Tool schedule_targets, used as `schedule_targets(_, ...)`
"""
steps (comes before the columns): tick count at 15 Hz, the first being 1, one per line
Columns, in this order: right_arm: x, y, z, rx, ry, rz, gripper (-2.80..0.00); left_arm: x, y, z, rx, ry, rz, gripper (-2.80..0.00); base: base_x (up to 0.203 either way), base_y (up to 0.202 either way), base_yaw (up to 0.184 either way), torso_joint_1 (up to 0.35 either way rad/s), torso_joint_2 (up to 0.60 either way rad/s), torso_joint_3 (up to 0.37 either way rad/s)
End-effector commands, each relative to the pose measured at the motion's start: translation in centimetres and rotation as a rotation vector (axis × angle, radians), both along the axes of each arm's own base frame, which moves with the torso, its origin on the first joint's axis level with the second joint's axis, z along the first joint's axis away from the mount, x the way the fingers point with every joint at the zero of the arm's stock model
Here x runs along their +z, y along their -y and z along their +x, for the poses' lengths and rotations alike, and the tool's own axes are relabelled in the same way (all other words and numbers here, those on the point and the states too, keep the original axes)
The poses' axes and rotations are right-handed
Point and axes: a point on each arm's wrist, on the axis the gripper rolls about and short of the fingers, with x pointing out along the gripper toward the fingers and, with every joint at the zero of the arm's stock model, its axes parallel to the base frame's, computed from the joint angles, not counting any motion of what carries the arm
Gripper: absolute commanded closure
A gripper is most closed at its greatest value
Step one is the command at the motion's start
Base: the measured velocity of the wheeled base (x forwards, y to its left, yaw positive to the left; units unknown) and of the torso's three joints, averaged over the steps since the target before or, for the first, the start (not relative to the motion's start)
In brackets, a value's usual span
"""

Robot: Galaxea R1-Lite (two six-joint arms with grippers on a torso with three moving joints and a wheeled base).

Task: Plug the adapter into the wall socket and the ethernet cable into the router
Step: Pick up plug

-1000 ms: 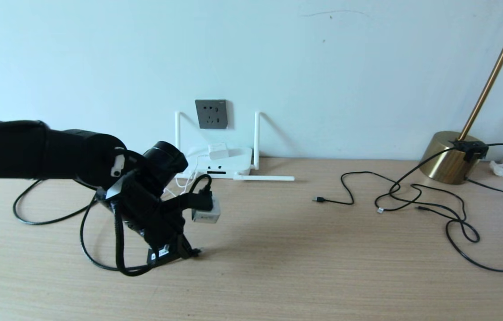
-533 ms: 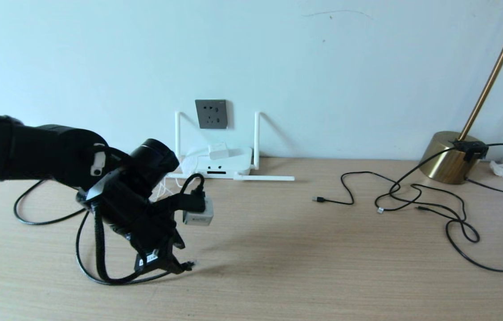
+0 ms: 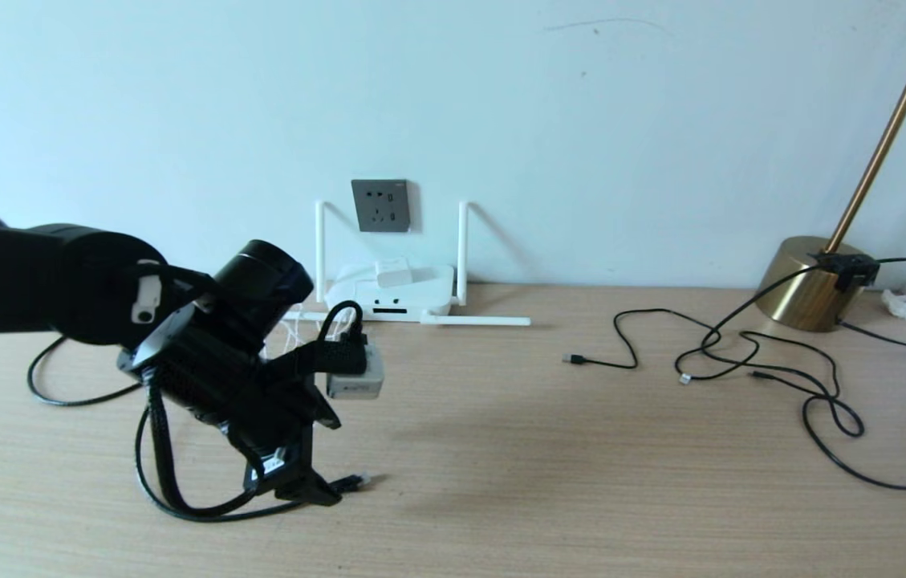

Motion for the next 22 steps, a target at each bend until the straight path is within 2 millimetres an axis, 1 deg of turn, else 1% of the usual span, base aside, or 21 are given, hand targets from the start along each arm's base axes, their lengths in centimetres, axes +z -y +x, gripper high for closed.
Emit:
schedule_targets(1,0.0,0.0,0.0,0.000,0.001,0.000,0.00,-0.2,0.1,0.0,-0.009,-0.008,0.005,-2.80,0.000,0.000,0.000,0.000,0.00,0.000)
schedule_targets(2,0.0,0.0,0.0,0.000,0.000,0.001,0.00,-0.1,0.3,0.2,-0.009,0.004,-0.002,-2.80,0.000,0.000,0.000,0.000,0.00,0.000)
schedule_targets(3,0.0,0.0,0.0,0.000,0.001,0.000,0.00,0.6,0.7,0.9,0.000,0.052,-0.029,-2.80,0.000,0.000,0.000,0.000,0.00,0.000)
schedule_targets(4,0.0,0.0,0.0,0.000,0.001,0.000,0.00,1.7,1.2,2.1,0.028,0.118,-0.078,-2.80,0.000,0.000,0.000,0.000,0.00,0.000)
schedule_targets(6,0.0,0.0,0.0,0.000,0.001,0.000,0.00,4.4,3.2,4.3,0.122,0.205,-0.205,-2.80,0.000,0.000,0.000,0.000,0.00,0.000)
schedule_targets(7,0.0,0.0,0.0,0.000,0.001,0.000,0.00,5.2,4.4,5.3,0.195,0.208,-0.275,-2.80,0.000,0.000,0.000,0.000,0.00,0.000)
schedule_targets(9,0.0,0.0,0.0,0.000,0.000,0.001,0.00,5.2,6.4,7.5,0.343,0.200,-0.358,-2.80,0.000,0.000,0.000,0.000,0.00,0.000)
schedule_targets(10,0.0,0.0,0.0,0.000,0.001,0.000,0.00,5.4,7.0,8.2,0.419,0.210,-0.410,-2.80,0.000,0.000,0.000,0.000,0.00,0.000)
schedule_targets(12,0.0,0.0,0.0,0.000,0.001,0.000,0.00,6.1,7.8,9.0,0.534,0.272,-0.524,-2.80,0.000,0.000,0.000,0.000,0.00,0.000)
schedule_targets(14,0.0,0.0,0.0,0.000,0.001,0.000,0.00,5.9,8.8,9.2,0.682,0.371,-0.519,-2.80,0.000,0.000,0.000,0.000,0.00,0.000)
schedule_targets(16,0.0,0.0,0.0,0.000,0.000,0.001,0.00,5.3,10.3,9.1,0.840,0.412,-0.572,-2.80,0.000,0.000,0.000,0.000,0.00,0.000)
schedule_targets(17,0.0,0.0,0.0,0.000,0.001,0.000,0.00,4.8,10.7,9.4,0.910,0.432,-0.588,-2.80,0.000,0.000,0.000,0.000,0.00,0.000)
schedule_targets(20,0.0,0.0,0.0,0.000,0.000,0.001,0.00,3.1,10.8,11.1,1.048,0.518,-0.609,-2.80,0.000,0.000,0.000,0.000,0.00,0.000)
schedule_targets(22,0.0,0.0,0.0,0.000,0.000,0.000,0.00,2.9,10.1,12.4,1.085,0.559,-0.634,-2.80,0.000,0.000,0.000,0.000,0.00,0.000)
